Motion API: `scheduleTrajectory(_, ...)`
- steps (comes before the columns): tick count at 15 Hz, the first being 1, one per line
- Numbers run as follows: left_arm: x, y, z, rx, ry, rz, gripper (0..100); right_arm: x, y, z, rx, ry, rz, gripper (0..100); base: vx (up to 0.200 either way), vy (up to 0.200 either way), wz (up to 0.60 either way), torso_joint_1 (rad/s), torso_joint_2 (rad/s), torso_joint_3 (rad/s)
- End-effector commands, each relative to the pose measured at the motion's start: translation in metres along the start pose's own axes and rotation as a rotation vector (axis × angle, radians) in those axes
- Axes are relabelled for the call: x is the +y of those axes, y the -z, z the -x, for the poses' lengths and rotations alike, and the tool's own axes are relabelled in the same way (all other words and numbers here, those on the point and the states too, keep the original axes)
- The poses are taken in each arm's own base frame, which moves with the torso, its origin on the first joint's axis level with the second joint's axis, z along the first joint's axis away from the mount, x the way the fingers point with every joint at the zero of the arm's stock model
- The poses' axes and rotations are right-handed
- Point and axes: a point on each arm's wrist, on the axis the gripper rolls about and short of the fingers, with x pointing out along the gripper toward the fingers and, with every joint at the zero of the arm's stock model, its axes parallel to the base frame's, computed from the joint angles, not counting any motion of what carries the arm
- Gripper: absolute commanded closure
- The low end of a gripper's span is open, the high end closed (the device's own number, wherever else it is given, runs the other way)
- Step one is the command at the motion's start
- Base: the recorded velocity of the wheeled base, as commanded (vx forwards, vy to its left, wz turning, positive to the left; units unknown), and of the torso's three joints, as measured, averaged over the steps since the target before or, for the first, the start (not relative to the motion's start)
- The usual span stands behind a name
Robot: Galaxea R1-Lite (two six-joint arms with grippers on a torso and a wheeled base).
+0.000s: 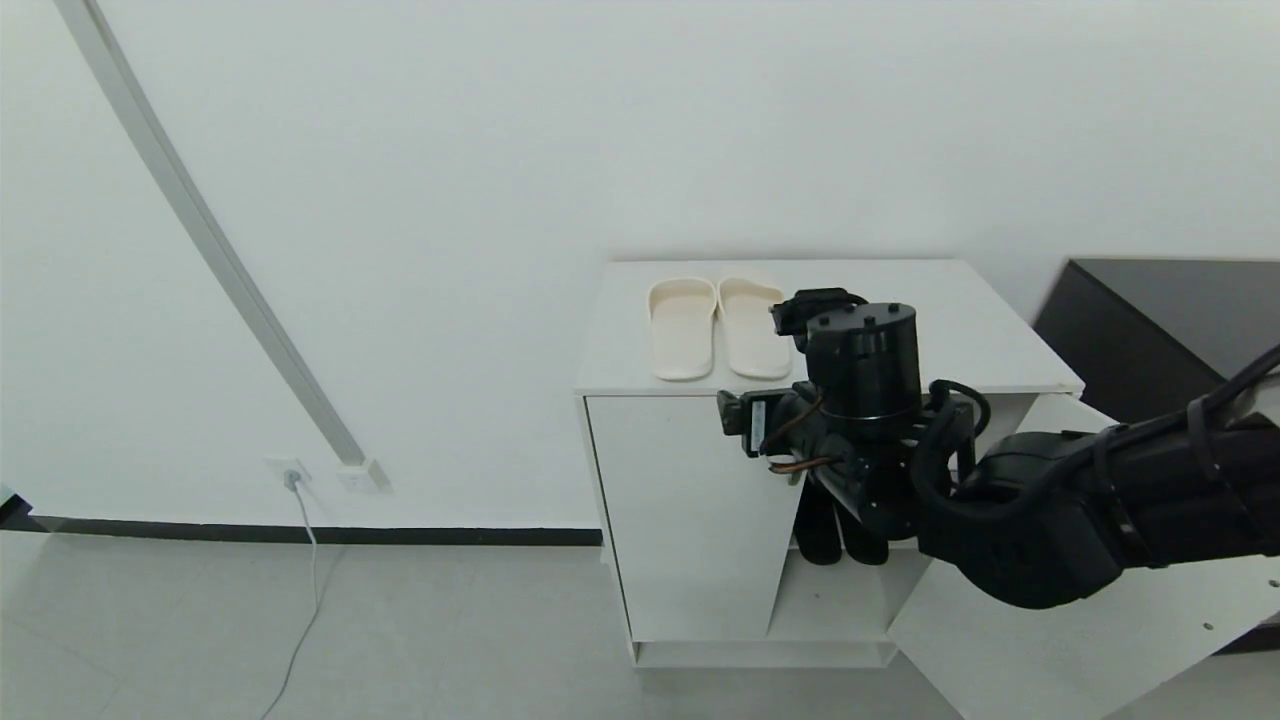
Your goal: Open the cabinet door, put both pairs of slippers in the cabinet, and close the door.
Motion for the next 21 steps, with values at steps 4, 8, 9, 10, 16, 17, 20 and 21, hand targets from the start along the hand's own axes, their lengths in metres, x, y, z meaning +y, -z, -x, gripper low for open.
scheduleTrajectory(4,0.000,0.000,0.000,0.002,0.001,0.000,100,0.005,-0.006,-0.004,-0.025,-0.008,-0.022,0,0.100,0.000,0.00,0.001,0.00,0.002)
scheduleTrajectory(8,0.000,0.000,0.000,0.002,0.001,0.000,100,0.009,-0.005,-0.009,-0.030,-0.012,-0.022,0,0.200,0.000,0.00,-0.006,0.00,0.001)
scheduleTrajectory(9,0.000,0.000,0.000,0.002,0.001,0.000,100,0.011,-0.004,-0.012,-0.033,-0.014,-0.023,0,0.200,0.000,0.00,0.017,0.01,-0.002)
scheduleTrajectory(10,0.000,0.000,0.000,0.002,0.001,0.001,100,0.013,-0.001,-0.015,-0.027,-0.015,-0.020,0,0.200,0.000,0.00,0.012,0.00,0.002)
scheduleTrajectory(16,0.000,0.000,0.000,0.001,0.001,0.002,100,0.030,0.004,-0.037,-0.061,-0.028,-0.010,0,0.100,0.000,0.00,0.000,0.00,0.003)
scheduleTrajectory(17,0.000,0.000,0.000,0.001,0.001,0.002,100,0.032,0.003,-0.040,-0.067,-0.028,-0.014,0,0.000,0.000,0.00,0.000,0.00,0.000)
scheduleTrajectory(20,0.000,0.000,0.000,0.001,0.001,0.002,100,0.035,0.008,-0.054,-0.060,-0.015,-0.004,0,0.000,0.000,0.00,0.000,0.00,0.000)
scheduleTrajectory(21,0.000,0.000,0.000,0.001,0.001,0.002,100,0.036,0.009,-0.058,-0.063,-0.013,-0.005,0,0.000,0.000,0.00,0.000,0.00,0.000)
